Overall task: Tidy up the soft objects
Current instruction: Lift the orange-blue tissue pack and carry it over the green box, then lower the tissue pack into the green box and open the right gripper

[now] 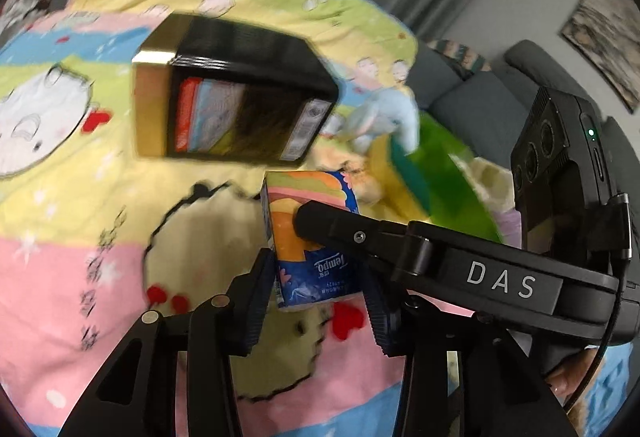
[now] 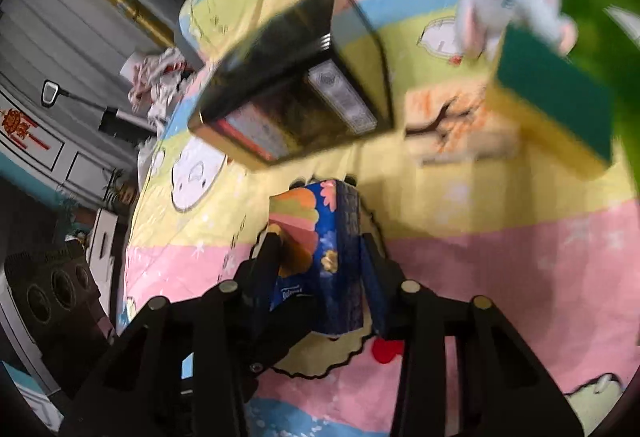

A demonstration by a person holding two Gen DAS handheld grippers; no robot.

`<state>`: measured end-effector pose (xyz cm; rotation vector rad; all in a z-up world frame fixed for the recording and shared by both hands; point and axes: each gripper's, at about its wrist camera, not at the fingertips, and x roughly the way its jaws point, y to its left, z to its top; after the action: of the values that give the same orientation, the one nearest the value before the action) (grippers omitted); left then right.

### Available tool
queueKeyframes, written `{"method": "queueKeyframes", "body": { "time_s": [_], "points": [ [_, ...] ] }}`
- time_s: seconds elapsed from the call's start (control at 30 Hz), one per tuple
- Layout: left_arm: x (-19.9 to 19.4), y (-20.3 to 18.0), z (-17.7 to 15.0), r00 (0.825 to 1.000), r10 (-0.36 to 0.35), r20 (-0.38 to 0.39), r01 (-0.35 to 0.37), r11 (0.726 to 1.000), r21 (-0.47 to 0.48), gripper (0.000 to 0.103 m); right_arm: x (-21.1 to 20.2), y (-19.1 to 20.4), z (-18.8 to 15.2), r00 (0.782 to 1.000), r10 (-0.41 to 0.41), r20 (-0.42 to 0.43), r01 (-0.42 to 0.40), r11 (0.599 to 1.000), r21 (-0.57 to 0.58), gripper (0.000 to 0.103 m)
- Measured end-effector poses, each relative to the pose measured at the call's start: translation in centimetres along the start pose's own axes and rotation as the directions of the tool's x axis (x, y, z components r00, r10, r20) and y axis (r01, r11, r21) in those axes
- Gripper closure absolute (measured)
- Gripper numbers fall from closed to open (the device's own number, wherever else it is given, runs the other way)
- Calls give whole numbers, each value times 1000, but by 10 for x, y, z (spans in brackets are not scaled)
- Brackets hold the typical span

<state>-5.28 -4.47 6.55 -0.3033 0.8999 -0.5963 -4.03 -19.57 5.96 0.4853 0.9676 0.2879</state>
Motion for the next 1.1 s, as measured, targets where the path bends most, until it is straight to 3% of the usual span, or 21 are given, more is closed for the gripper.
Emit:
{"method": "queueKeyframes", "body": {
  "time_s": [0.2,0.4,0.57,0.9,1.1],
  "points": [
    [7,-50,23,997,-74,28,69,986,151,59,-54,-24,13,986,-23,162,12,998,68,64],
    [30,-113,40,987,-158,12,148,942,302,59,-109,-62,21,946,-82,313,29,985,170,63],
    [61,-163,49,976,-209,-60,216,896,388,59,-147,-104,21,907,-135,399,17,958,285,63],
    [119,-224,42,935,-289,-206,352,831,431,59,-188,-169,3,846,-263,464,4,873,487,63],
    [150,-240,33,915,-275,-294,379,834,401,59,-191,-194,-9,835,-335,436,26,816,577,64]
  ]
}}
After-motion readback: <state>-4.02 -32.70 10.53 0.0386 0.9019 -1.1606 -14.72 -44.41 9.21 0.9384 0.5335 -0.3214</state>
